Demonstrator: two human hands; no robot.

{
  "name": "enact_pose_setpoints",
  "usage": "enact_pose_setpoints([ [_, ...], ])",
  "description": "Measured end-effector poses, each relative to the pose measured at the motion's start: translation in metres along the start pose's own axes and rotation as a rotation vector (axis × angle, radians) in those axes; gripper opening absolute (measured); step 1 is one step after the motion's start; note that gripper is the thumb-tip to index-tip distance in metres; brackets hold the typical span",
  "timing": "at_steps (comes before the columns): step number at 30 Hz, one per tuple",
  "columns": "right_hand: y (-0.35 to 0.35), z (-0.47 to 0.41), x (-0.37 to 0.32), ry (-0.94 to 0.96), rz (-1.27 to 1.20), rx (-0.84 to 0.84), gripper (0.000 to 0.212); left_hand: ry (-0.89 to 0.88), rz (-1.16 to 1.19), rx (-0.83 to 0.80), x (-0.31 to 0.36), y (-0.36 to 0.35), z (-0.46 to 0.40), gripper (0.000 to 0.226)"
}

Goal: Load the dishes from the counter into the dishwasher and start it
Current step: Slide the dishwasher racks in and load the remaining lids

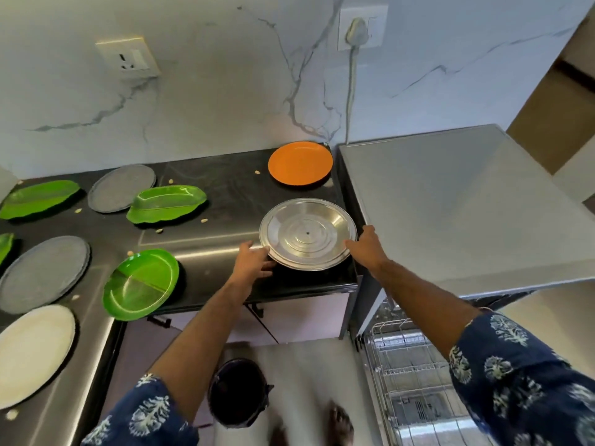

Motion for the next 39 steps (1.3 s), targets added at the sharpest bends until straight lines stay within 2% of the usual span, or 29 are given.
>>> enact_pose_setpoints([
  [3, -0.006, -0.006, 0.004, -0.094, -0.214, 0.019, 0.074, 0.047, 0.063, -0.107, 0.007, -0.001, -0.015, 0.049],
  [6, -0.005, -0.004, 0.004, -0.102, -0.339, 0.028, 0.044, 0.039, 0.048, -0.158, 0.009, 0.0, -0.022, 0.05],
  [7, -0.004, -0.001, 0.004, -0.095, -0.379, 0.018, 0.041, 0.034, 0.059, -0.172, 0.009, 0.002, -0.023, 0.05],
  [11, 0.016, 0.027, 0.007, -0.03, -0.512, -0.006, 0.069, -0.019, 0.097, -0.275, 0.004, 0.003, -0.023, 0.033],
  [14, 0.036, 0.062, 0.018, 0.007, -0.44, -0.113, 0.079, -0.073, 0.018, -0.418, 0.002, -0.005, -0.016, 0.023],
  [16, 0.051, 0.088, 0.031, -0.012, -0.446, -0.14, 0.073, -0.126, -0.063, -0.513, 0.004, -0.017, -0.009, 0.021],
  [18, 0.067, 0.114, 0.047, -0.051, -0.557, -0.072, 0.059, -0.182, -0.148, -0.598, 0.006, -0.033, 0.0, 0.017],
  [21, 0.089, 0.155, 0.073, -0.144, -0.67, 0.053, 0.062, -0.266, -0.294, -0.737, 0.007, -0.068, 0.024, 0.018],
  [24, 0.105, 0.199, 0.101, -0.192, -0.658, 0.082, 0.059, -0.326, -0.452, -0.859, -0.001, -0.11, 0.049, 0.026],
  [27, 0.121, 0.238, 0.135, -0.261, -0.618, 0.06, 0.049, -0.359, -0.624, -0.915, -0.023, -0.145, 0.068, 0.028],
  [31, 0.138, 0.279, 0.192, -0.384, -0.399, 0.011, 0.036, -0.362, -0.89, -0.956, -0.082, -0.185, 0.076, 0.027],
  [34, 0.142, 0.295, 0.244, -0.42, -0.204, -0.048, 0.022, -0.406, -1.076, -0.911, -0.134, -0.216, 0.073, 0.032],
  [36, 0.136, 0.294, 0.284, -0.43, -0.116, -0.112, 0.022, -0.439, -1.162, -0.877, -0.16, -0.236, 0.069, 0.039],
  [39, 0.118, 0.288, 0.346, -0.461, 0.016, -0.19, 0.036, -0.476, -1.34, -0.85, -0.2, -0.272, 0.055, 0.044],
])
Point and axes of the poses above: each hand's wrist, its own z-axis away from the middle knuckle, its own y-axis out of the back of the hand, x = y × z, the point moved 4 cm from there along -z, towards the middle knuckle, and after that the axes turned 9 degrees about y, right-handed, at the moved point
